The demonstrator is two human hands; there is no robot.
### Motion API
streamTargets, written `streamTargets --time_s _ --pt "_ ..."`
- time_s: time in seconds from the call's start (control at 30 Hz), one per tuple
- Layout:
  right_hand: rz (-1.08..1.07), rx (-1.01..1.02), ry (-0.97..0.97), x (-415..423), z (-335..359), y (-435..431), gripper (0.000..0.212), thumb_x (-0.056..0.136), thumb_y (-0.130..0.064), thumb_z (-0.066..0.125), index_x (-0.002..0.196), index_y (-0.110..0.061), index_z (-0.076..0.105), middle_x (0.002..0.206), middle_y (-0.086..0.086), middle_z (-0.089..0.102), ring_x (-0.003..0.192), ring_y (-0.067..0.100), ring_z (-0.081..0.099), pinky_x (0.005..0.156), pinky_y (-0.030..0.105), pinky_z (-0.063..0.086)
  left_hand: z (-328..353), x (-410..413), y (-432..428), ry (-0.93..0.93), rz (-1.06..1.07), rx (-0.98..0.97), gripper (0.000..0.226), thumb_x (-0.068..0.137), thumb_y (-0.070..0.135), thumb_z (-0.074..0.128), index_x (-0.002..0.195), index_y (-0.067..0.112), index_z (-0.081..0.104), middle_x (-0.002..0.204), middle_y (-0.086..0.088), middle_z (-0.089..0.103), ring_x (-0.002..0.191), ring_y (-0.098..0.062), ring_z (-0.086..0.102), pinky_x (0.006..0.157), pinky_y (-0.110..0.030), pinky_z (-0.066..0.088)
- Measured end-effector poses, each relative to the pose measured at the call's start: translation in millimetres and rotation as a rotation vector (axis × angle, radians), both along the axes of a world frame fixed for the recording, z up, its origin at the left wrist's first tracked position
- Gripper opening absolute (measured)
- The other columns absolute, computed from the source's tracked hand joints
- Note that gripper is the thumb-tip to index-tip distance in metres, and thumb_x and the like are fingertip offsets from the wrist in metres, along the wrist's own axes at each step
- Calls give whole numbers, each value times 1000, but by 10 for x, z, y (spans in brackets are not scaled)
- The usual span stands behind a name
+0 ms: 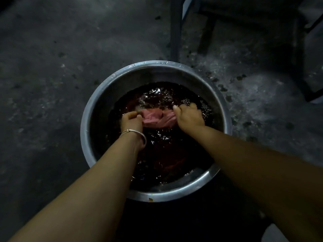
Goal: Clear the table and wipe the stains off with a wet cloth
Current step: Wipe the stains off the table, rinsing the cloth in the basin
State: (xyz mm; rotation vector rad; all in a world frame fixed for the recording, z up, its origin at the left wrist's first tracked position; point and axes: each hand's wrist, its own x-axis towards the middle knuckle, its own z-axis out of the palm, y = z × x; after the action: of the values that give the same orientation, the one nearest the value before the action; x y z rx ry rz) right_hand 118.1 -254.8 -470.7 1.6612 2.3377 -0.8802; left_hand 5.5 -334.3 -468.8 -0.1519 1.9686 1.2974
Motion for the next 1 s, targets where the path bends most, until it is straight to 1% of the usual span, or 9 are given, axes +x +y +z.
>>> streamTargets --time_s 0.07,0.17,0.27,0.37,0.43,0.6,0.73,0.87,1.0 --pt "22 -150 52 -16 -30 -102 39 100 -32 36 133 -12 45 138 18 37 124 33 40 103 36 37 -13 12 -52 18 -23 -56 21 89 21 56 104 6 60 106 -18 62 96 -31 61 87 -35 47" --pt "-116 -336 399 -166 23 -253 30 90 -30 58 111 -9 61 108 8 62 90 19 58 71 17 49 142 163 -97 -422 -97 -36 38 92 50 42 102 16 56 91 -13 59 80 -31 60 73 -53 51" --pt "-12 -331 590 -246 194 -255 20 81 -26 71 90 -9 66 81 0 65 72 11 62 62 20 51 165 113 -75 -708 21 166 47 87 60 40 103 21 61 99 -12 63 87 -33 62 68 -56 52" --pt "203 -236 576 -252 363 -202 21 76 -33 74 68 -17 63 61 -11 55 55 -6 51 54 8 38 131 18 -30 -600 -40 228 27 95 36 42 85 18 60 85 -6 62 69 -20 63 53 -43 56" --pt "68 -249 642 -243 347 -126 26 74 -35 76 61 -20 59 58 -9 54 54 -2 49 57 15 40 141 46 14 -501 -78 253 18 96 26 42 88 18 56 90 -5 60 77 -19 60 52 -40 53" --pt "-527 -506 961 -188 257 17 17 75 -6 75 74 -13 59 71 4 63 66 14 60 71 29 53 263 191 54 -503 -325 405 31 92 47 39 94 22 58 88 2 65 80 -14 62 60 -28 55" --pt "-460 -887 1045 -191 307 -13 3 83 -12 67 81 -13 64 67 3 66 61 11 63 64 21 54 329 185 40 -486 -643 297 33 84 43 51 95 13 56 85 -4 60 70 -11 63 59 -27 54" --pt "-325 -859 1054 -187 339 -30 32 83 3 61 114 -7 61 69 7 68 63 11 65 67 20 55 333 143 -5 -493 -772 263 38 80 31 58 112 11 55 99 -5 61 86 -14 61 63 -24 55" --pt "-408 -837 1185 -222 411 -16 32 88 7 53 119 2 56 66 10 66 58 16 65 62 25 57 317 77 -12 -465 -841 250 47 68 33 65 108 11 58 102 -9 63 95 -22 61 74 -31 50"
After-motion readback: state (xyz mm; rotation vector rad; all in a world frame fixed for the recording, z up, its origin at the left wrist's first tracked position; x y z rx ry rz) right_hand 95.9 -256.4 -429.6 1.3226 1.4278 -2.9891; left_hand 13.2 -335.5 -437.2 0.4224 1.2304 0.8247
